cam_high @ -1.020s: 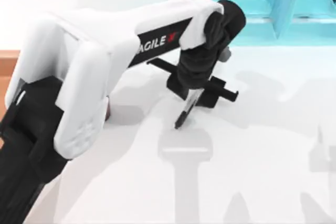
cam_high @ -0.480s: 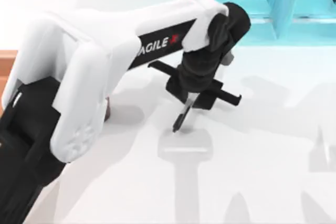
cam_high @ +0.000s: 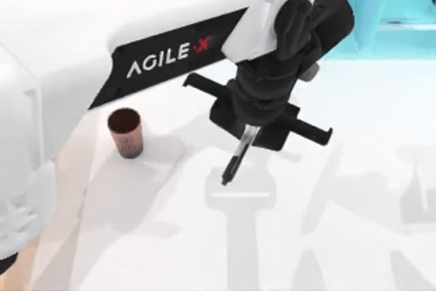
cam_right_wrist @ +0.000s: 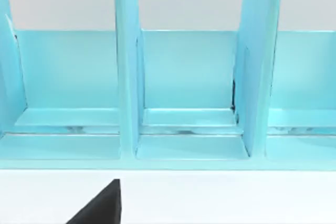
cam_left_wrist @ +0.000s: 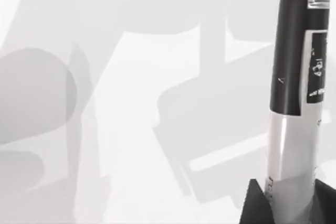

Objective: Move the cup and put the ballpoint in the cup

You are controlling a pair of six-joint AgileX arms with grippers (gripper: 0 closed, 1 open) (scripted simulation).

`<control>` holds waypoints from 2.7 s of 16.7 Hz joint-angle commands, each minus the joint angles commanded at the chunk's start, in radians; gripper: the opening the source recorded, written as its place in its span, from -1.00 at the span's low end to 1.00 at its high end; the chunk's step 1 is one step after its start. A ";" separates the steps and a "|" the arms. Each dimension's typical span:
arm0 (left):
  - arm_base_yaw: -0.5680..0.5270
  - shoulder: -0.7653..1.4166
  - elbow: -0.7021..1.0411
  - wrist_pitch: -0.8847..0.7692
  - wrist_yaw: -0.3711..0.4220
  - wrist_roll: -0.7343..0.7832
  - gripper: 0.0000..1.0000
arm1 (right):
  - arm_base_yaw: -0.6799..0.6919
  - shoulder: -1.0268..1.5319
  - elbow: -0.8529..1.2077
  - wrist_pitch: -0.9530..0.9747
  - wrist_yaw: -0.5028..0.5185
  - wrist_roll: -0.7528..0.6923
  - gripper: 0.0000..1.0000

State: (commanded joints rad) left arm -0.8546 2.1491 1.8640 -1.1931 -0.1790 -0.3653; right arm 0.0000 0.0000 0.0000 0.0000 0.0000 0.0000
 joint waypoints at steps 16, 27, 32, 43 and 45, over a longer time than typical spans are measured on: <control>0.146 -0.188 -0.277 0.549 -0.007 0.104 -1.00 | 0.000 0.000 0.000 0.000 0.000 0.000 1.00; 0.384 -0.531 -1.083 1.721 0.038 0.308 -1.00 | 0.000 0.000 0.000 0.000 0.000 0.000 1.00; 0.441 -0.733 -1.429 2.105 0.077 0.367 -1.00 | 0.000 0.000 0.000 0.000 0.000 0.000 1.00; 0.458 -0.909 -1.658 2.382 0.115 0.395 -1.00 | 0.000 0.000 0.000 0.000 0.000 0.000 1.00; 0.455 -0.901 -1.652 2.383 0.114 0.396 -1.00 | 0.000 0.000 0.000 0.000 0.000 0.000 1.00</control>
State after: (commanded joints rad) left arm -0.3997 1.2483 0.2120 1.1895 -0.0650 0.0306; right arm 0.0000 0.0000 0.0000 0.0000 0.0000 0.0000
